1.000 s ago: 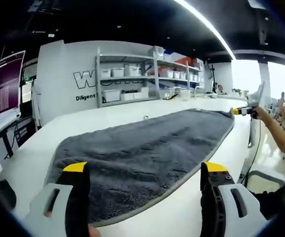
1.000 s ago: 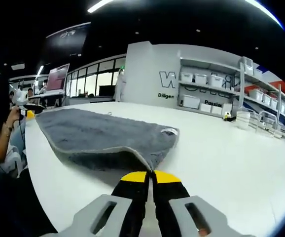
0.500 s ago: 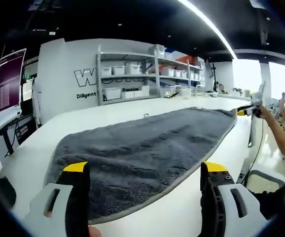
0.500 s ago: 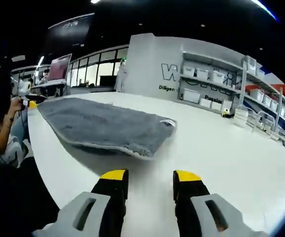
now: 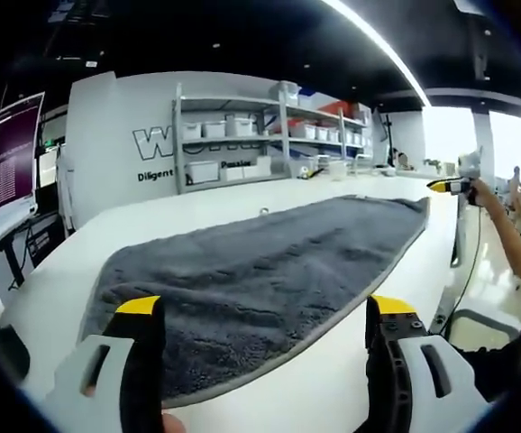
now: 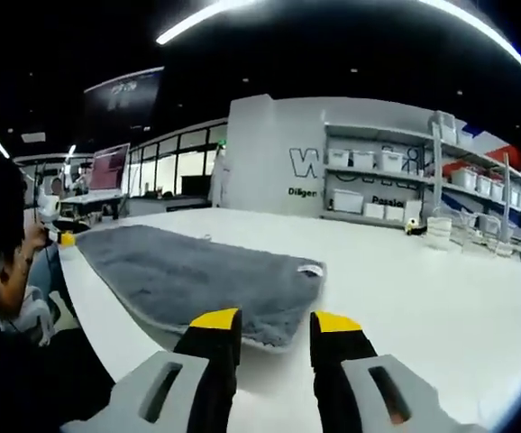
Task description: Open the folded towel by lifting each exposed corner and separating the folded layers until the towel lies flat within the target outline without major curled edges
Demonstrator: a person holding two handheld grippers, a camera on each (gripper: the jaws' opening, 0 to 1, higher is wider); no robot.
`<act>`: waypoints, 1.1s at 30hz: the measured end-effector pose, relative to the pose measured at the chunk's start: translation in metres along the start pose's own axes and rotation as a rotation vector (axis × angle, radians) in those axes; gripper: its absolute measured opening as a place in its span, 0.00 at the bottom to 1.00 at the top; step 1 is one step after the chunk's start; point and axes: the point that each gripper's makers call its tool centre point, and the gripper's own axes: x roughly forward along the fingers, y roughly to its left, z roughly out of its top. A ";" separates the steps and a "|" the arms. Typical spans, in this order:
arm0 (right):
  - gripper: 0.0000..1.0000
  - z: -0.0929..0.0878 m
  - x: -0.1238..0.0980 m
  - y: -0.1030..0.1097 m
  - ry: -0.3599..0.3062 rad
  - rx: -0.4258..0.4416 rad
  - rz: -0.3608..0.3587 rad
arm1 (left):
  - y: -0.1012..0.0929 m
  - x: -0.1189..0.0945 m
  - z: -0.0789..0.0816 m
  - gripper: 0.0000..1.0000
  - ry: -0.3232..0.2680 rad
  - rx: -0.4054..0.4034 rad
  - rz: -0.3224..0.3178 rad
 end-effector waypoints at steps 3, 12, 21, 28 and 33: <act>0.22 -0.003 0.009 0.005 0.041 -0.028 0.016 | 0.000 -0.001 0.000 0.90 0.001 0.001 0.002; 0.16 -0.039 0.032 0.013 0.226 -0.087 0.060 | 0.000 -0.003 -0.002 0.90 0.002 -0.002 0.000; 0.17 -0.060 0.032 0.004 0.285 -0.047 0.081 | 0.005 -0.008 -0.005 0.90 0.001 -0.012 0.008; 0.17 -0.062 0.026 0.003 0.286 -0.008 0.088 | 0.007 -0.011 -0.011 0.90 0.004 -0.024 0.015; 0.18 -0.062 0.022 0.006 0.295 -0.023 0.079 | 0.009 -0.014 -0.013 0.90 0.002 -0.032 0.019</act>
